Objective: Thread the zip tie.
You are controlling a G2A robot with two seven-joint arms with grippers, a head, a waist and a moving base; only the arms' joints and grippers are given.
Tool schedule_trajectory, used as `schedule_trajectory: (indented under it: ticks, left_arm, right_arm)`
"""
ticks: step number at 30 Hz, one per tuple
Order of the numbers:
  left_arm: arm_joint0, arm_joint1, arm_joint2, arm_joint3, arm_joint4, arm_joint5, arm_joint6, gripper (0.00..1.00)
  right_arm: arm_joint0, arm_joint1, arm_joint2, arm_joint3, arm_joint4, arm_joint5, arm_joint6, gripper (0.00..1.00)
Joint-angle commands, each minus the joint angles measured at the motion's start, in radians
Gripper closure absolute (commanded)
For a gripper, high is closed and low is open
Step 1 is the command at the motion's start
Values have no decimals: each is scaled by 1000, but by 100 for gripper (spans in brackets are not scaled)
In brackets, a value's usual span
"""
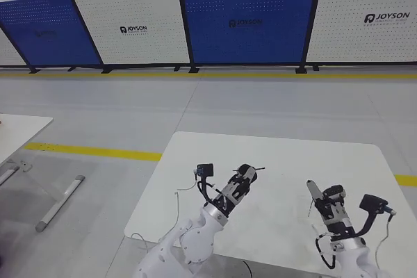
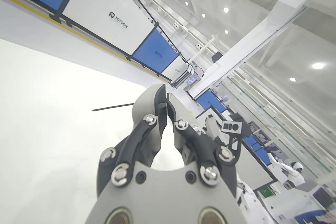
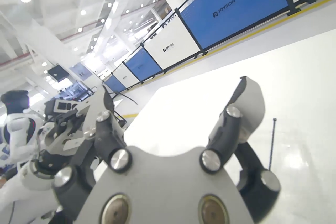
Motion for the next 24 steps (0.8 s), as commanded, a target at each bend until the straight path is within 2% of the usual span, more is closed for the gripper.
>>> schedule_trajectory:
  ticks: [1,13,17,19,23,24]
  left_arm:
    - [2,1,0,4,-41,-23,-39,100]
    - [-1,0,1,10,-43,-15,-37,100]
    - [-13,-9,5,34,-31,30,43,100]
    - [-15,-13,4,50,-23,47,104,100]
    - [-19,-20,-2,86,-11,72,183,100]
    - [-23,-22,-5,99,17,94,221,100]
  right_arm:
    - [-2,1,9,2,18,1,10,0]
    - [-2,1,9,2,18,1,10,0]
    - [6,1,18,9,60,2,30,0]
    - [7,1,42,17,110,2,24,0]
    - [9,1,109,35,234,16,11,0]
    - [13,1,130,39,278,29,14,0]
